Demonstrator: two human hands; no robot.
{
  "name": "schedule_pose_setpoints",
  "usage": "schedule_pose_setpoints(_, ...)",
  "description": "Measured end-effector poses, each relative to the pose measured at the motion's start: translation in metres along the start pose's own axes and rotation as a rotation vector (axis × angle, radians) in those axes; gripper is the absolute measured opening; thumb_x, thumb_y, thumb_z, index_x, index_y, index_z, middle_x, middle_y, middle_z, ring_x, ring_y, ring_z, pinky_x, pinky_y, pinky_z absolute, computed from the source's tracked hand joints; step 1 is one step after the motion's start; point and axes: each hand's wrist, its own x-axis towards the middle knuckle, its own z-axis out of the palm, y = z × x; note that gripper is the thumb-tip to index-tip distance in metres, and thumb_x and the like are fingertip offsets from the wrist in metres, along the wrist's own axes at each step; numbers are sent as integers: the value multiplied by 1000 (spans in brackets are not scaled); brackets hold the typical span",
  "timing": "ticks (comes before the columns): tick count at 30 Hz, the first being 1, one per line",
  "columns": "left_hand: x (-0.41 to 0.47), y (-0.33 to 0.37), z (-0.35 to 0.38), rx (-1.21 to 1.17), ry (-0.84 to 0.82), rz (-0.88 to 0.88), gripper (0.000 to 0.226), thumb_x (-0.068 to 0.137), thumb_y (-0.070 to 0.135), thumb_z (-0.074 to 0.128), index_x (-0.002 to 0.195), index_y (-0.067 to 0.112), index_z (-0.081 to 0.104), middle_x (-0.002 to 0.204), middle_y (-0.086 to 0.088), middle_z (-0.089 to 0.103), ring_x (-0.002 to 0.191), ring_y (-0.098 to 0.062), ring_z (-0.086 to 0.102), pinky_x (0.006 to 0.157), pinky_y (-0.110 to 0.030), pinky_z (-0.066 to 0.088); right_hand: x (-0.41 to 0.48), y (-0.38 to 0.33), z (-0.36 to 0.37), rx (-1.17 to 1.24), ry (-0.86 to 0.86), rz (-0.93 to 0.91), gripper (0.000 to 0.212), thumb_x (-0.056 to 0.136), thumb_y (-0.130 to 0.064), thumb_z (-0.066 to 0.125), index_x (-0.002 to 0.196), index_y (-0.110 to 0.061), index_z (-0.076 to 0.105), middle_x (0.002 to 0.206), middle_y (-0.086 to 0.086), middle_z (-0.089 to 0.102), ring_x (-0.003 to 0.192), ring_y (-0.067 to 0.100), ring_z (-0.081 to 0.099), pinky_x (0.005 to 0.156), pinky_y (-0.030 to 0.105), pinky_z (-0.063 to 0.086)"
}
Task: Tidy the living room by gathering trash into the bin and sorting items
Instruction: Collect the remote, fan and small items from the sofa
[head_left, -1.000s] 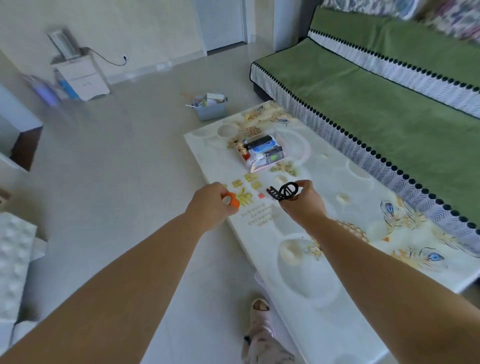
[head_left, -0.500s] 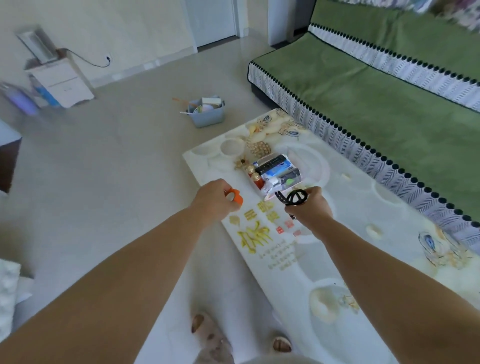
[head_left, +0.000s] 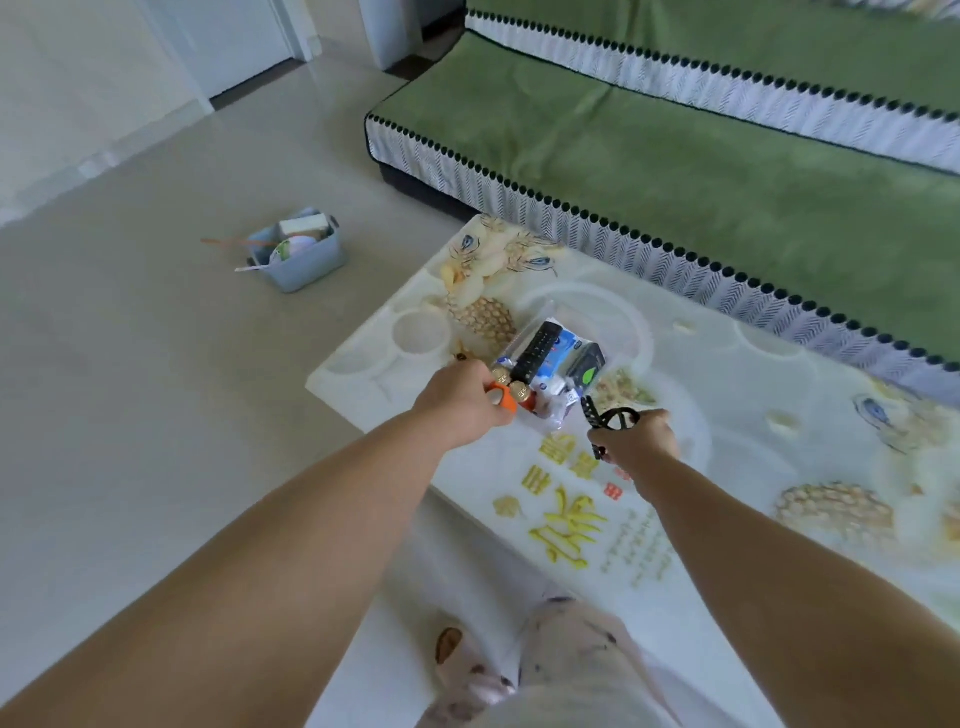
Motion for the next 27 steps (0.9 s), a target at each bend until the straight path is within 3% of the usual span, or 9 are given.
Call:
schedule_pose_setpoints(3, 26, -4, -4, 0, -87, 55, 24, 81, 23, 70, 94, 5, 64, 89, -11, 64, 77, -22, 52, 69, -28, 42, 10, -6, 18, 42, 21, 53, 55, 72, -22, 75, 109, -13, 35, 82, 4, 51, 83, 29, 69, 72, 42, 57)
schedule_pose_setpoints(5, 45, -4, -7, 6, -133, 63, 26, 80, 23, 71, 96, 4, 65, 98, -15, 67, 79, -23, 54, 70, -28, 42, 21, -13, 26, 60, 22, 85, 55, 73, -23, 75, 109, -12, 35, 83, 4, 52, 84, 29, 69, 73, 42, 57)
schedule_pose_setpoints(9, 85, -1, -9, 34, -197, 90, 20, 79, 25, 71, 92, 12, 64, 91, -7, 64, 80, -24, 56, 72, -29, 44, 54, -32, 42, 115, 27, 125, 59, 73, -23, 76, 115, -8, 37, 79, 4, 51, 84, 30, 69, 74, 44, 58)
schedule_pose_setpoints(13, 140, -2, -6, 63, -253, 71, 36, 77, 30, 74, 109, 19, 61, 106, 0, 65, 98, -22, 61, 85, -36, 52, 102, -49, 62, 101, 102, 193, 59, 73, -29, 74, 113, -5, 38, 81, 6, 56, 81, 28, 68, 65, 39, 56)
schedule_pose_setpoints(18, 197, -12, 16, 61, -267, 62, 37, 74, 31, 77, 106, 22, 62, 104, 0, 67, 96, -21, 62, 83, -34, 52, 159, -53, 87, 99, 129, 239, 62, 75, -30, 75, 117, -2, 38, 74, 5, 58, 69, 23, 61, 50, 29, 44)
schedule_pose_setpoints(20, 212, -16, 29, 75, -299, 69, 33, 76, 31, 76, 104, 21, 61, 103, -1, 67, 95, -21, 62, 85, -36, 53, 176, -50, 95, 99, 126, 276, 68, 75, -32, 74, 121, -2, 34, 84, 9, 63, 66, 21, 57, 46, 29, 40)
schedule_pose_setpoints(23, 230, -25, 46, 107, -350, 83, 38, 76, 34, 75, 108, 22, 60, 103, 2, 66, 95, -19, 62, 86, -40, 54, 198, -40, 104, 163, 130, 321, 67, 74, -34, 76, 118, -3, 37, 92, 14, 67, 75, 25, 62, 46, 30, 41)
schedule_pose_setpoints(27, 251, -34, 65, 154, -391, 90, 39, 75, 36, 76, 108, 21, 61, 103, 2, 67, 94, -19, 62, 85, -41, 54, 207, -31, 113, 174, 103, 299, 52, 82, -34, 70, 117, -8, 44, 78, 5, 65, 82, 24, 68, 58, 31, 47)
